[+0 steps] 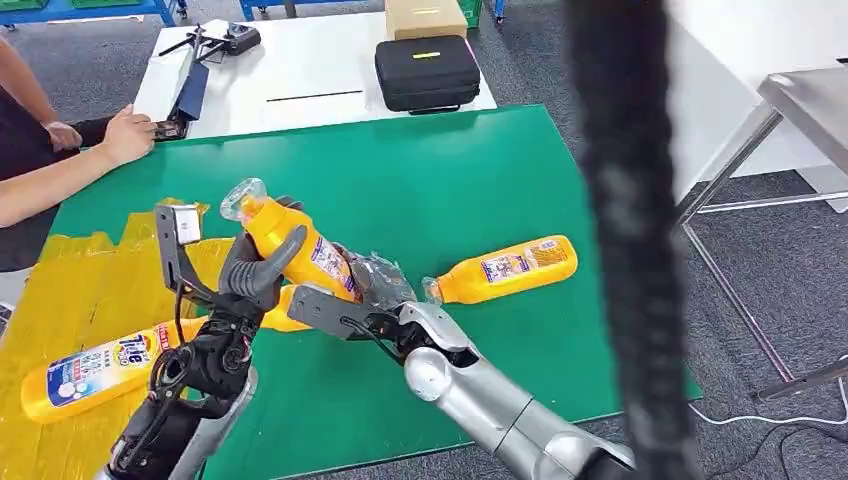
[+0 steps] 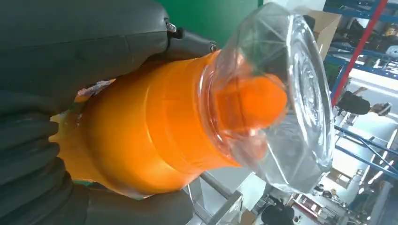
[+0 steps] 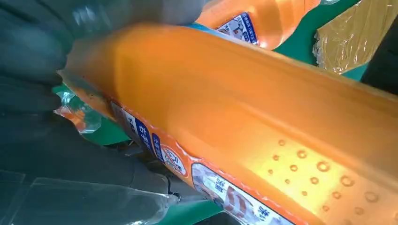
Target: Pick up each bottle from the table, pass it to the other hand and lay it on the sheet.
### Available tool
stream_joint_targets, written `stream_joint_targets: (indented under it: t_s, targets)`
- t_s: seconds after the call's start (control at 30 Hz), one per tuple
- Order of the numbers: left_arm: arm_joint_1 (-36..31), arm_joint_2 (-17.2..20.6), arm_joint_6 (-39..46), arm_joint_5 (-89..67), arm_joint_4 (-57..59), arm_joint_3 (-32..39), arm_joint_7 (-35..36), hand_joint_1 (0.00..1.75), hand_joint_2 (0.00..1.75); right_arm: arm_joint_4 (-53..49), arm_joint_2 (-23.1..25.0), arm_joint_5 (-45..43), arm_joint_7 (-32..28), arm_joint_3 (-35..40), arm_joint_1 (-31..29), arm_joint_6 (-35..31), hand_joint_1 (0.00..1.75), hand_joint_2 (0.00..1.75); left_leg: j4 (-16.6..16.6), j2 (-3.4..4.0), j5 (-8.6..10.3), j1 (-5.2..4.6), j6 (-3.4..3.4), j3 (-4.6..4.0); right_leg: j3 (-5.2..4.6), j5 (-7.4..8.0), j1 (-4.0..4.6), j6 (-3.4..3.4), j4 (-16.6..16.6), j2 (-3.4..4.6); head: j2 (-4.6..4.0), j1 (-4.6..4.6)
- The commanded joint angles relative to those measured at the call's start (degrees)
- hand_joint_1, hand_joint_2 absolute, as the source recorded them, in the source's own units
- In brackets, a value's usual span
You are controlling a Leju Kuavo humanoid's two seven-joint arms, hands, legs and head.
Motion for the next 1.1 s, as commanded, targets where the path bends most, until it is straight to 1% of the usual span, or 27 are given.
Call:
stream_joint_targets:
  t_s: [0.03,0.07,0.1,0.13,0.17,0.2,0.27,0.33,0.37,0.4,0.5,0.57,0.6,0.63,0.67,0.7,0.77,0.83,0.87,0.9,1.07,1.1]
  targets:
    - [-2.1,-0.7,-0.6,1.1,4.1,-4.6,0.7,1.75,1.75,1.5,0.1,-0.2,-0.8,5.6,-3.3,0.1,1.75,1.75,0.0,0.02,-0.04,0.01,-0.1,0.09,0.1,-0.04,0.01,0.0,0.0,-0.05,0.0,-0.02]
    - [-1.9,-0.7,-0.6,1.4,3.8,-4.3,0.4,1.75,1.75,1.6,0.1,-0.2,-0.7,5.5,-3.3,0.0,0.05,1.75,0.1,0.05,-0.17,0.07,-0.24,0.28,0.3,-0.16,0.06,-0.01,0.1,-0.1,0.0,0.0]
    - [-1.9,-0.6,-0.6,1.6,3.4,-3.9,-0.1,1.75,1.75,1.7,-0.1,-0.2,-0.6,5.4,-3.3,-0.1,0.0,1.75,0.0,0.02,-0.09,0.05,-0.16,0.16,0.18,-0.09,0.04,-0.01,0.0,-0.07,0.0,-0.02]
    - [-1.7,-0.5,-0.5,1.6,2.7,-3.5,-0.6,1.75,1.75,1.6,-0.2,0.0,-0.7,5.0,-3.2,-1.0,0.0,0.0,0.1,0.04,-0.15,0.06,-0.23,0.26,0.28,-0.14,0.06,-0.01,0.0,-0.09,0.0,-0.02]
    - [-1.7,-0.3,-0.4,1.6,2.4,-3.3,-0.8,1.75,1.75,1.7,-0.3,0.0,-0.7,4.8,-3.2,-1.1,0.0,0.0,0.0,0.01,-0.04,0.01,-0.1,0.08,0.09,-0.04,0.01,0.0,0.0,-0.05,0.0,0.0]
    - [-1.5,-0.1,-0.3,1.6,1.6,-2.9,-1.1,1.75,1.75,1.6,-0.5,-0.1,-0.7,4.4,-3.2,-1.2,0.0,0.0,0.1,0.05,-0.12,0.05,-0.18,0.19,0.2,-0.1,0.05,-0.01,0.0,-0.05,0.0,-0.04]
    - [-1.2,0.2,-0.2,1.5,0.9,-2.4,-1.4,1.75,1.75,1.5,-0.6,-0.3,-0.9,3.6,-3.1,-1.7,0.0,0.0,0.0,0.02,-0.06,0.02,-0.12,0.09,0.1,-0.06,0.02,0.0,0.0,-0.06,0.0,-0.04]
    - [-1.2,0.3,-0.2,1.5,0.7,-2.3,-1.3,1.75,1.75,1.5,-0.7,-0.3,-0.9,3.5,-3.2,-1.7,0.0,0.0,0.1,0.03,-0.19,0.08,-0.25,0.28,0.31,-0.18,0.08,-0.01,0.1,-0.12,0.0,-0.04]
    - [-1.1,0.3,-0.2,1.4,0.7,-2.3,-1.4,1.75,1.75,1.5,-0.7,-0.3,-1.0,3.4,-3.2,-1.7,0.0,0.0,0.0,0.03,-0.06,0.04,-0.12,0.08,0.1,-0.05,0.04,0.0,0.0,-0.05,0.0,-0.02]
    - [-1.0,0.3,-0.2,1.4,0.7,-2.3,-1.4,1.75,1.75,1.5,-0.6,-0.3,-1.0,3.2,-3.1,-1.7,0.0,0.0,0.1,0.04,-0.12,0.05,-0.18,0.18,0.19,-0.12,0.04,0.0,0.1,-0.09,0.0,0.0]
    - [-1.0,0.3,-0.2,0.9,0.1,-2.2,-2.0,1.75,1.75,2.1,-0.7,-0.3,-1.1,3.1,-2.9,-1.3,0.0,0.0,0.0,-0.01,-0.02,0.03,-0.09,0.05,0.06,-0.03,0.02,0.0,0.0,-0.07,0.0,0.0]
    - [-0.8,0.5,-0.3,0.6,-1.2,-1.6,-3.1,1.75,1.75,2.9,-0.9,-0.2,-0.8,3.0,-2.7,-0.9,0.0,0.0,0.1,0.0,-0.15,0.07,-0.22,0.23,0.26,-0.15,0.07,-0.01,0.1,-0.13,0.0,-0.02]
    - [-0.7,0.7,0.0,0.3,-2.5,-0.6,-4.1,1.75,1.75,3.4,-1.5,-0.1,-0.6,2.7,-2.4,-0.9,0.0,0.0,0.0,0.0,-0.04,0.03,-0.11,0.07,0.09,-0.05,0.02,0.0,0.0,-0.07,0.0,-0.02]
    - [-0.5,0.9,0.6,-0.6,-4.2,0.7,-5.3,1.75,1.75,3.8,-1.8,0.6,0.1,2.5,-2.3,-1.3,0.0,0.0,0.1,0.01,-0.09,0.06,-0.17,0.15,0.17,-0.09,0.06,0.0,0.0,-0.1,0.0,-0.02]
    - [0.7,-0.3,1.3,-1.7,-6.4,2.9,-5.9,1.75,1.75,3.7,-2.3,0.9,0.1,2.1,-2.0,-1.4,0.0,0.0,0.0,-0.02,-0.06,0.05,-0.13,0.1,0.13,-0.06,0.05,-0.01,0.0,-0.1,0.0,0.0]
    - [1.5,-0.6,2.0,-3.9,-9.4,4.6,-6.0,1.75,1.75,3.0,-2.9,0.9,-0.6,1.3,-1.5,-1.9,0.0,0.0,0.1,-0.02,-0.12,0.07,-0.18,0.16,0.2,-0.12,0.07,-0.01,0.0,-0.13,0.0,-0.02]
    - [1.4,-0.2,2.7,-6.4,-12.3,7.4,-6.9,1.75,1.75,1.8,-3.5,0.8,-1.0,0.4,-1.0,-2.0,0.0,0.0,0.0,-0.01,-0.05,0.05,-0.11,0.04,0.06,-0.05,0.04,0.0,0.0,-0.08,0.0,-0.02]
    - [0.1,1.0,3.8,-12.7,-14.2,10.8,-10.2,1.75,1.75,-0.1,-4.2,0.9,-1.1,-0.5,-0.3,-1.7,0.0,0.0,0.2,0.04,-0.21,0.12,-0.24,0.19,0.23,-0.2,0.11,-0.01,0.1,-0.13,0.0,-0.02]
    - [-0.6,1.5,4.6,-15.9,-14.4,12.0,-11.1,1.75,1.75,-0.9,-4.6,1.0,-1.2,-0.8,-0.1,-1.6,0.0,0.0,0.1,-0.01,-0.03,0.07,-0.1,-0.05,-0.03,-0.04,0.06,-0.01,0.0,-0.11,0.0,-0.02]
    - [-0.9,1.3,3.4,-16.3,-14.4,13.6,-10.1,1.75,1.75,-1.5,-4.8,1.3,-1.2,-1.2,0.2,-1.2,0.0,0.0,0.1,-0.04,-0.11,0.1,-0.19,0.05,0.08,-0.13,0.1,-0.02,0.1,-0.19,0.0,0.0]
    - [-0.5,0.5,3.0,-16.8,-13.8,13.5,-10.4,1.75,1.75,-1.4,-4.6,1.4,-1.2,-1.3,0.3,-0.9,0.0,0.0,0.0,0.01,-0.04,0.04,-0.13,0.04,0.03,-0.05,0.03,-0.01,0.0,-0.09,0.0,-0.02]
    - [-1.8,1.9,7.1,-25.7,-13.1,13.5,-14.2,1.75,1.75,-1.9,-4.8,1.8,-1.5,-1.6,0.5,-0.7,0.0,0.0,0.0,-0.02,-0.03,0.04,-0.12,0.02,0.03,-0.04,0.04,-0.01,0.0,-0.11,0.0,0.0]
